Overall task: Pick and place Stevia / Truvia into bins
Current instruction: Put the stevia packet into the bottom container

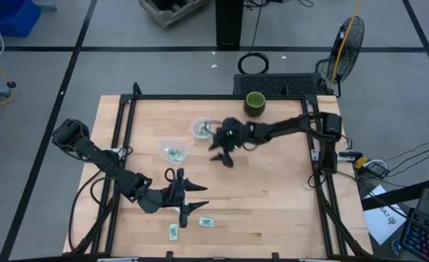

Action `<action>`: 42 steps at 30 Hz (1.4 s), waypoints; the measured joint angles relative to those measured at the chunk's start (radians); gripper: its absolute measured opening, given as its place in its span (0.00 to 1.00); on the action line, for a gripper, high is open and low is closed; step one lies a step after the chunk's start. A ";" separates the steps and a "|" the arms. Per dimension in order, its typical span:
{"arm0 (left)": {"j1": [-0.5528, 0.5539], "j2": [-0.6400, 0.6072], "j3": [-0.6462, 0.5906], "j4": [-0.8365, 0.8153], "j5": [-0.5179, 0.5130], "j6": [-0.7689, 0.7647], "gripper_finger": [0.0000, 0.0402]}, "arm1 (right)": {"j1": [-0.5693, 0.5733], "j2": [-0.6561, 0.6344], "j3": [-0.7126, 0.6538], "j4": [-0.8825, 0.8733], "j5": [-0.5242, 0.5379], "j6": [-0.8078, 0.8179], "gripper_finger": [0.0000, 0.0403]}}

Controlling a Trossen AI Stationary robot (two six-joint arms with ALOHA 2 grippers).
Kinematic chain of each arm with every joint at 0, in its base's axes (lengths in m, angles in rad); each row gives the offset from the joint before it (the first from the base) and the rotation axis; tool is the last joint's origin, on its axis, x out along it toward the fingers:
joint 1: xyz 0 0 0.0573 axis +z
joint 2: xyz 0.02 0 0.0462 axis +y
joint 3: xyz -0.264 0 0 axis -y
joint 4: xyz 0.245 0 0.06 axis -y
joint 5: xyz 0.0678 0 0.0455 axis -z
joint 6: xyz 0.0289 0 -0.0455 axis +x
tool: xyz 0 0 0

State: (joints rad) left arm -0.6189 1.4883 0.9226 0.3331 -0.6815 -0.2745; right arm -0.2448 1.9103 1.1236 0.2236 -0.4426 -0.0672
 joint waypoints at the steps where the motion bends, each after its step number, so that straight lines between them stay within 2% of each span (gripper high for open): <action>1: -0.001 0.000 0.000 -0.006 0.000 0.002 0.53 | 0.025 -0.012 -0.024 0.007 -0.004 -0.008 0.57; 6: -0.002 0.000 0.000 -0.113 0.029 -0.010 0.53 | 0.155 -0.102 -0.144 0.062 0.027 -0.029 0.53; 10: 0.016 0.011 0.000 -0.199 0.072 -0.087 0.53 | 0.252 -0.236 -0.260 0.114 0.074 -0.001 0.51; 14: 0.049 0.055 0.000 -0.176 0.103 -0.197 0.53 | 0.338 -0.404 -0.375 0.146 0.184 0.045 0.48; 21: 0.039 0.207 0.000 -0.198 0.275 -0.283 0.53 | 0.463 -0.657 -0.538 0.144 0.427 0.054 0.47; 25: 0.031 0.261 0.000 -0.219 0.346 -0.383 0.53 | 0.498 -0.725 -0.602 0.181 0.525 0.078 0.47; 29: 0.008 0.306 0.000 -0.229 0.353 -0.420 0.55 | 0.503 -0.752 -0.633 0.187 0.546 0.097 0.47; 37: -0.035 0.417 0.002 -0.078 0.350 -0.310 0.65 | 0.500 -0.754 -0.632 0.214 0.548 0.088 0.47; 42: -0.038 0.445 0.001 -0.088 0.357 -0.310 0.66 | 0.500 -0.754 -0.632 0.214 0.548 0.088 0.46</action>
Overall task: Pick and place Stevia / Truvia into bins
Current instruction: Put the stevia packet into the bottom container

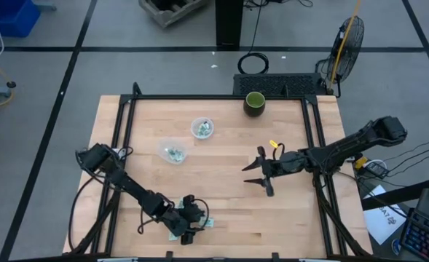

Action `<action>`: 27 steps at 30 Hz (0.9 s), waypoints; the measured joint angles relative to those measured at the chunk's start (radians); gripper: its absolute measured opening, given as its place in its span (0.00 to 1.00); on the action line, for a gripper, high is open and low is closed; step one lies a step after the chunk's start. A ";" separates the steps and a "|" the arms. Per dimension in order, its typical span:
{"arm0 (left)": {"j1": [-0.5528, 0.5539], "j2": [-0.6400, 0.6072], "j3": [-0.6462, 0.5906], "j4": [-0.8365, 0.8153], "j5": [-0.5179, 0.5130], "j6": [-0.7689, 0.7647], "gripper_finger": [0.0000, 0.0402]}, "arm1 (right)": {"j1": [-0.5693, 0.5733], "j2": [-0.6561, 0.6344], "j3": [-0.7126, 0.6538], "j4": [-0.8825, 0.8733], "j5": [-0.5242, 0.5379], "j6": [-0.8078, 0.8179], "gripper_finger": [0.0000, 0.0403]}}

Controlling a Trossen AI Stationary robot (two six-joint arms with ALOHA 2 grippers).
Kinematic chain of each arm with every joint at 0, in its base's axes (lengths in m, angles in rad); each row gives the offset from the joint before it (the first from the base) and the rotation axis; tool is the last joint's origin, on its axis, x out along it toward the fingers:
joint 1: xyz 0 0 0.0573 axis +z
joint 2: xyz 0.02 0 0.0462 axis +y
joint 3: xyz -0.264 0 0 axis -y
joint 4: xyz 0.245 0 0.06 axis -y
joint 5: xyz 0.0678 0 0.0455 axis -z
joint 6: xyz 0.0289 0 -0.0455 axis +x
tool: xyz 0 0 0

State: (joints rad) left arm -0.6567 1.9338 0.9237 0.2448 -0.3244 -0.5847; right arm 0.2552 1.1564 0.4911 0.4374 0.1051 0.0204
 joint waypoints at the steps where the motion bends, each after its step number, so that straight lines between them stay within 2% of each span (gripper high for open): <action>1: 0.002 0.007 0.000 0.000 -0.001 0.000 0.66 | 0.000 0.000 0.000 0.000 0.000 0.000 0.46; 10: 0.019 0.065 0.003 0.053 -0.034 0.014 0.65 | 0.000 0.000 0.001 0.002 0.000 0.002 0.45; 15: 0.021 0.104 0.004 0.065 -0.047 0.018 0.55 | 0.000 0.000 0.002 0.006 0.000 -0.002 0.45; 27: 0.015 0.104 0.001 0.061 -0.093 0.000 0.29 | 0.000 0.001 0.002 0.000 -0.001 -0.006 0.45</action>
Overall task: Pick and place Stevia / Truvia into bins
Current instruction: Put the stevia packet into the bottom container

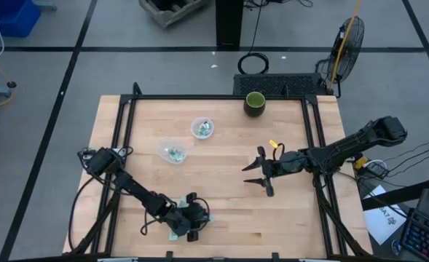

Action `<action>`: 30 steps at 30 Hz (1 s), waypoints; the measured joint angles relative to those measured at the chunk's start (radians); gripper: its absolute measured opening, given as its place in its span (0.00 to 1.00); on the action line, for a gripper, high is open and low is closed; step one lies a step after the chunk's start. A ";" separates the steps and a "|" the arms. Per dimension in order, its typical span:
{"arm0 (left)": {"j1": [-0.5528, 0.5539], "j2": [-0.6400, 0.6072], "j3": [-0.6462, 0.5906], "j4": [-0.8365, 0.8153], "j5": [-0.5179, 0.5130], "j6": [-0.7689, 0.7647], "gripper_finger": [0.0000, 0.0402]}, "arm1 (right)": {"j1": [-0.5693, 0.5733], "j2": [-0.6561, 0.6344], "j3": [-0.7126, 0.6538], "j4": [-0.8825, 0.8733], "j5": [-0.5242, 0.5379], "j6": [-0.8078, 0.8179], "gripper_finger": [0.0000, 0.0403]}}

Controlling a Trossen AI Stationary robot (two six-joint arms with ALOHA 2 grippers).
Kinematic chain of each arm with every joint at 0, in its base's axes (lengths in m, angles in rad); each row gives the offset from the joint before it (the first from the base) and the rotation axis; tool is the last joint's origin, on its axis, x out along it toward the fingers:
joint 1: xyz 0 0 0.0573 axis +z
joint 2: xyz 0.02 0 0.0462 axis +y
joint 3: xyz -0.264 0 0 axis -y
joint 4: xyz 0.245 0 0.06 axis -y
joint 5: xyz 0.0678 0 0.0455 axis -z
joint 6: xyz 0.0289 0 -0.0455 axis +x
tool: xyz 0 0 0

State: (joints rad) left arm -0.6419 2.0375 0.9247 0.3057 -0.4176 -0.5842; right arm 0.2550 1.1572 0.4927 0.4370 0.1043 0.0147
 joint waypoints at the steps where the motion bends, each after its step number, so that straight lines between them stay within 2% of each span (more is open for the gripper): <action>1: 0.000 -0.009 0.000 0.005 -0.013 0.002 0.27 | 0.000 0.000 0.000 0.000 0.000 0.000 0.45; 12: 0.027 -0.125 -0.004 -0.021 -0.020 0.105 0.08 | 0.000 0.000 0.000 0.000 0.000 0.003 0.45; 16: 0.054 -0.210 -0.004 -0.122 -0.036 0.137 0.02 | 0.000 0.000 0.000 -0.001 0.000 0.003 0.45; 20: 0.084 -0.321 -0.003 -0.276 -0.067 0.142 0.02 | 0.000 0.000 0.000 -0.001 0.000 0.018 0.45; 25: 0.106 -0.460 -0.002 -0.518 -0.159 0.129 0.06 | 0.000 0.000 0.000 -0.007 0.000 0.022 0.45; 30: 0.129 -0.587 -0.002 -0.822 -0.301 0.040 0.02 | 0.000 0.000 0.000 -0.008 -0.001 0.023 0.45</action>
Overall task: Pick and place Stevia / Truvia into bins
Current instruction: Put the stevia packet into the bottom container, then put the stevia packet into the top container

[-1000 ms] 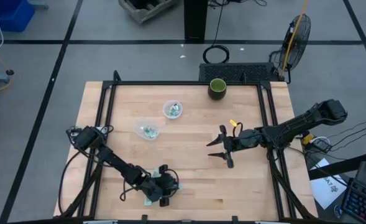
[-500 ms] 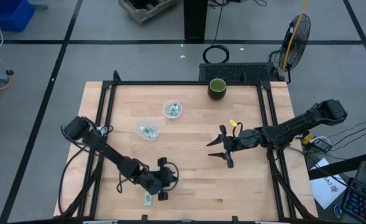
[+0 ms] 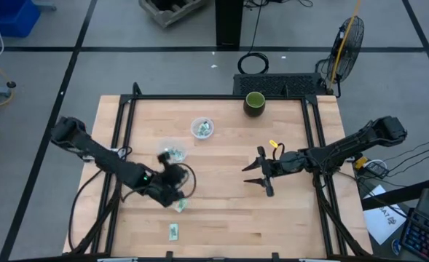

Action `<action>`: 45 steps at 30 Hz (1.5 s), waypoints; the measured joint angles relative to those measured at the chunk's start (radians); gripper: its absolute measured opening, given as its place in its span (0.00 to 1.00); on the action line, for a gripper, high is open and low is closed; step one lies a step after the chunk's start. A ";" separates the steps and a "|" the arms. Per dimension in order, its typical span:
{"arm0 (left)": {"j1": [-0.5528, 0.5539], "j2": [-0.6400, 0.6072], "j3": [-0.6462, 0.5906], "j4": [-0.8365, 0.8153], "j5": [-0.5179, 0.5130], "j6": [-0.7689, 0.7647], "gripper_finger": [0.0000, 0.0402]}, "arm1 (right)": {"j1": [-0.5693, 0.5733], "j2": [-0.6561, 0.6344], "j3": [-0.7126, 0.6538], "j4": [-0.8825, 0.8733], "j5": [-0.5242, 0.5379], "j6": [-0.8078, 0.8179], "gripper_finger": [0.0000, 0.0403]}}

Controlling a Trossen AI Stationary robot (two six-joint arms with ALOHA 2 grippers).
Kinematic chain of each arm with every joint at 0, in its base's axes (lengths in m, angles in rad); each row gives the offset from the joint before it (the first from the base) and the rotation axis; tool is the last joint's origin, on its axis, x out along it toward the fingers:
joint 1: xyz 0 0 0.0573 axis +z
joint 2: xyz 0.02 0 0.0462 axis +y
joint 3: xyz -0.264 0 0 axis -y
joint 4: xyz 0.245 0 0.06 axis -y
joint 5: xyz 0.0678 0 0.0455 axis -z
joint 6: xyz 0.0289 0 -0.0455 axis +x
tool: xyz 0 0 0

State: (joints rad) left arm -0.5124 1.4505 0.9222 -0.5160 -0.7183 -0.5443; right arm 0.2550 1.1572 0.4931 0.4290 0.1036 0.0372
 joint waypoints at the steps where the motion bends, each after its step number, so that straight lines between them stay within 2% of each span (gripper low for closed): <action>1: 0.005 -0.024 0.000 -0.059 -0.034 -0.027 0.01 | 0.000 0.000 0.000 0.000 0.000 0.000 0.45; 5: 0.044 -0.088 0.000 -0.240 -0.112 -0.127 0.04 | 0.000 0.000 0.000 0.000 0.000 0.000 0.45; 12: 0.186 -0.106 -0.001 -0.482 -0.078 -0.287 0.08 | 0.000 0.000 0.000 0.003 0.000 0.000 0.45; 20: 0.334 -0.106 -0.066 -0.467 0.011 -0.306 0.10 | 0.000 0.000 0.000 0.007 0.000 0.004 0.45; 29: 0.388 -0.106 -0.114 -0.325 0.044 -0.256 0.37 | 0.001 0.004 0.000 0.005 -0.002 0.003 0.45; 35: 0.291 -0.107 -0.114 -0.273 0.162 -0.239 0.49 | 0.009 0.062 0.001 0.014 -0.003 0.003 0.45; 39: 0.164 -0.106 -0.114 -0.176 0.190 -0.239 0.52 | 0.009 0.166 0.001 0.153 -0.024 0.001 0.45; 41: 0.085 -0.111 -0.115 -0.100 0.149 -0.217 0.52 | 0.009 0.238 0.012 0.223 -0.060 0.000 0.45; 45: -0.073 -0.144 -0.114 0.019 0.011 -0.187 0.52 | 0.004 0.372 0.100 0.247 -0.086 -0.015 0.46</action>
State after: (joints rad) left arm -0.5852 1.3062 0.8078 -0.4966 -0.7078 -0.7315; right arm 0.2592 1.5294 0.5932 0.6762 0.0173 0.0226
